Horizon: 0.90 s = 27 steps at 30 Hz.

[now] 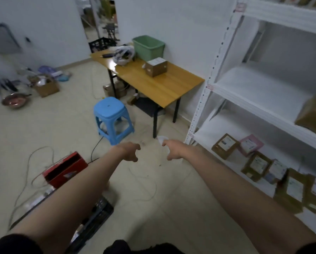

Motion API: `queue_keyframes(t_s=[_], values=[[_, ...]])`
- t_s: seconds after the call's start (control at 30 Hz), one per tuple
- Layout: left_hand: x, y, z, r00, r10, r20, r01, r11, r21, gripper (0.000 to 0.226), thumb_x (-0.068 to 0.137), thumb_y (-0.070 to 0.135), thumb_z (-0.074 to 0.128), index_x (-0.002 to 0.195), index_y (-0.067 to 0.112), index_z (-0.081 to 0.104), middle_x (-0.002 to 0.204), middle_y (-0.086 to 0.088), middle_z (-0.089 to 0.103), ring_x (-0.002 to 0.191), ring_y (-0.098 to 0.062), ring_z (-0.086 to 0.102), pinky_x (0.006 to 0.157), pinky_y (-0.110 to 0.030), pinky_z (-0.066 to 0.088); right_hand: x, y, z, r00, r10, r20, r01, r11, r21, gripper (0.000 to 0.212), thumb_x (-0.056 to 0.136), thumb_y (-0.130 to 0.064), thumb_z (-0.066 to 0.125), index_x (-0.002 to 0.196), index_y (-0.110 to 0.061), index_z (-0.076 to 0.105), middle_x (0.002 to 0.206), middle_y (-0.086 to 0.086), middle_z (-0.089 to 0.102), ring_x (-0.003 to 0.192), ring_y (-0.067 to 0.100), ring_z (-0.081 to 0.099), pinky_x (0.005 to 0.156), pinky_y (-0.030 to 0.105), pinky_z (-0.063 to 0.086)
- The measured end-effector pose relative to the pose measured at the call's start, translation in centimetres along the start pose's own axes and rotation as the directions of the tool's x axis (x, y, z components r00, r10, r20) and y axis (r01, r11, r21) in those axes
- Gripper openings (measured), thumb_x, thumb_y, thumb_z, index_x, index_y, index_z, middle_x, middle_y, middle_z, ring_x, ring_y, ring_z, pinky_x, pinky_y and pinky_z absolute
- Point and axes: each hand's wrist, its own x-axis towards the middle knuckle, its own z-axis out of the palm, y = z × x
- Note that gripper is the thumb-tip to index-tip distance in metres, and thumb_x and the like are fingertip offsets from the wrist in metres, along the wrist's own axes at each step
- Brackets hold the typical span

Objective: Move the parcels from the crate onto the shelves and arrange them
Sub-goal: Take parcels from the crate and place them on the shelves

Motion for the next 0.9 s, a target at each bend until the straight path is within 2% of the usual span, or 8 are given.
queue_keyframes(t_s=[0.1,0.2,0.33,0.47,0.57,0.7,0.9], values=[[-3.6,-6.7,2.5,0.994,-0.108,0.019,0.110,0.990,-0.088,0.065,0.090,0.035,0.064,0.147,0.028,0.035,0.147,-0.004,0.044,0.130,-0.026,0.047,0.105,-0.041,0.042,1.7,-6.4,1.6,0.993,-0.095,0.062,0.100,0.992,-0.080,0.070,0.088,-0.020,0.071,0.149,-0.022,0.036,0.145,0.010,0.046,0.124,0.029,0.052,0.094,0.036,0.046],[-7.8,-13.5,5.8,0.982,-0.182,0.042,0.187,0.968,-0.168,0.061,0.089,0.034,0.064,0.145,0.026,0.040,0.144,-0.004,0.048,0.128,-0.026,0.049,0.105,-0.041,0.042,3.3,-13.3,4.2,0.980,-0.167,0.112,0.179,0.978,-0.108,0.070,0.085,-0.022,0.073,0.147,-0.023,0.039,0.143,0.009,0.047,0.123,0.029,0.054,0.099,0.039,0.048],[-13.6,-22.1,11.7,0.948,-0.300,0.109,0.319,0.902,-0.291,0.040,0.088,0.036,0.063,0.126,0.029,0.054,0.124,0.000,0.060,0.108,-0.021,0.057,0.094,-0.038,0.048,4.7,-21.9,9.2,0.952,-0.217,0.216,0.242,0.966,-0.094,0.069,0.084,-0.028,0.073,0.145,-0.028,0.041,0.140,0.008,0.052,0.121,0.028,0.056,0.102,0.040,0.047],[-18.1,-29.3,17.6,0.921,-0.328,0.210,0.383,0.860,-0.338,0.043,0.090,0.032,0.059,0.132,0.024,0.052,0.136,0.001,0.054,0.122,-0.023,0.052,0.102,-0.035,0.043,5.2,-28.8,14.4,0.906,-0.270,0.328,0.306,0.950,-0.063,0.067,0.085,-0.030,0.072,0.145,-0.023,0.042,0.134,0.011,0.056,0.118,0.030,0.057,0.101,0.040,0.048],[-20.2,-33.2,21.2,0.880,-0.387,0.275,0.469,0.794,-0.386,0.053,0.090,0.030,0.061,0.140,0.020,0.046,0.141,-0.005,0.052,0.127,-0.025,0.049,0.104,-0.034,0.041,5.8,-32.2,17.8,0.883,-0.262,0.389,0.307,0.950,-0.055,0.060,0.089,-0.029,0.068,0.143,-0.018,0.044,0.131,0.014,0.059,0.117,0.031,0.058,0.098,0.037,0.049],[-21.4,-37.3,25.6,0.859,-0.414,0.300,0.511,0.710,-0.484,0.047,0.091,0.030,0.061,0.135,0.018,0.052,0.135,-0.007,0.056,0.123,-0.028,0.053,0.100,-0.034,0.043,7.2,-35.4,21.9,0.872,-0.238,0.428,0.277,0.960,-0.030,0.047,0.093,-0.029,0.062,0.137,-0.015,0.049,0.130,0.013,0.060,0.115,0.029,0.057,0.087,0.030,0.044],[-22.0,-39.3,31.3,0.813,-0.400,0.422,0.581,0.592,-0.558,0.048,0.093,0.033,0.057,0.138,0.016,0.049,0.137,-0.011,0.053,0.123,-0.029,0.051,0.097,-0.033,0.042,9.1,-37.9,26.5,0.830,-0.212,0.515,0.262,0.965,-0.025,0.047,0.097,-0.029,0.058,0.140,-0.013,0.049,0.138,0.013,0.056,0.124,0.029,0.054,0.099,0.029,0.042]])
